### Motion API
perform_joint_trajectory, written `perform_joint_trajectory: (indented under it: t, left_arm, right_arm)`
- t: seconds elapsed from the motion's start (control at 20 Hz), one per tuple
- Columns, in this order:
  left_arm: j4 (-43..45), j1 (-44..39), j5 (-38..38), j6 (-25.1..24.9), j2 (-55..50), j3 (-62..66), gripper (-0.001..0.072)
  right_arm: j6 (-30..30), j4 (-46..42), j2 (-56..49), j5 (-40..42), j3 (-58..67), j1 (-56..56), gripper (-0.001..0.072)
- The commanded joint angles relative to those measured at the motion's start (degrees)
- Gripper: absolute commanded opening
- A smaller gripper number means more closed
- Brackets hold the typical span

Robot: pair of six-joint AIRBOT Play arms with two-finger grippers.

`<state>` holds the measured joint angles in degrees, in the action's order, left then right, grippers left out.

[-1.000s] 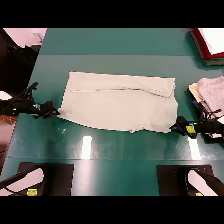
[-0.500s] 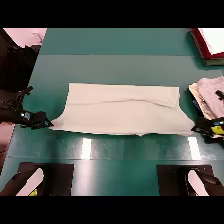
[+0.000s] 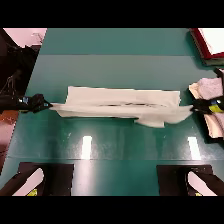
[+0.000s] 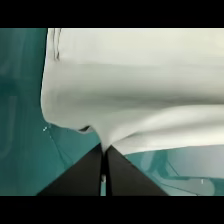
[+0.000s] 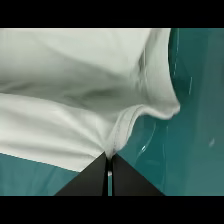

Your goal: Fold the shirts.

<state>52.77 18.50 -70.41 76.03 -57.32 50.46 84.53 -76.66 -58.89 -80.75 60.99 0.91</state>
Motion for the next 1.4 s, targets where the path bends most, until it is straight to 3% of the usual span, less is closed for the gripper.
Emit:
perform_joint_trajectory:
  t: [0.0, 0.2, 0.4, 0.75, 0.8, 0.85, 0.9, 0.95, 1.05, 1.15, 1.2, 1.25, 1.3, 1.35]
  left_arm:
    - [-1.01, -3.04, 2.60, -1.64, -7.02, 4.04, 0.0021]
    - [-0.20, -10.56, 10.49, -2.86, -16.22, 8.85, 0.0022]
    - [1.38, -10.54, 17.62, 1.75, -21.86, 12.85, 0.0023]
    - [-0.68, -10.54, 23.39, 1.62, -25.11, 15.02, 0.0026]
    - [-0.87, -10.54, 24.04, 1.62, -25.46, 14.99, 0.0168]
    - [-1.03, -10.54, 24.70, 1.68, -25.55, 15.02, 0.0501]
    - [-1.22, -10.54, 25.22, 2.03, -25.53, 15.10, 0.0650]
    - [-1.31, -10.54, 25.00, 2.01, -25.53, 15.63, 0.0648]
    - [-1.31, -10.54, 21.59, 1.99, -25.33, 17.88, 0.0647]
    - [-1.33, -10.54, 15.72, 1.95, -24.98, 20.15, 0.0645]
    - [-1.33, -10.54, 13.09, 1.57, -24.87, 20.92, 0.0423]
    - [-1.40, -10.56, 11.19, 1.01, -24.87, 21.31, 0.0075]
    - [-1.81, -10.67, 10.38, 0.26, -24.87, 21.31, 0.0025]
    - [-1.92, -11.06, 9.79, 0.17, -24.90, 21.31, 0.0023]
  right_arm:
    - [0.55, 0.15, -12.13, 2.84, 7.85, -3.65, 0.0018]
    - [1.55, 0.15, -21.51, 3.15, 17.03, -4.13, 0.0017]
    - [2.05, 0.15, -28.50, 3.06, 24.94, -3.65, 0.0018]
    - [5.09, 0.26, -36.30, 3.78, 30.60, -3.65, 0.0018]
    - [6.62, 0.52, -36.72, 4.90, 30.62, -3.65, 0.0022]
    - [7.39, 0.72, -36.89, 6.40, 30.62, -3.63, 0.0128]
    - [7.48, 0.87, -36.89, 8.07, 30.62, -3.63, 0.0385]
    - [7.48, 2.45, -36.85, 9.20, 30.69, -3.30, 0.0491]
    - [5.38, 9.97, -36.76, 8.22, 30.77, -1.29, 0.0491]
    - [-0.50, 17.46, -36.72, 3.10, 30.73, 2.21, 0.0491]
    - [-1.68, 18.99, -36.72, 0.46, 30.73, 4.09, 0.0491]
    - [-2.14, 19.10, -36.72, -1.95, 30.73, 6.10, 0.0491]
    - [-2.25, 19.08, -36.72, -3.67, 30.73, 7.76, 0.0491]
    - [-2.95, 19.08, -36.72, -4.81, 30.73, 9.35, 0.0491]
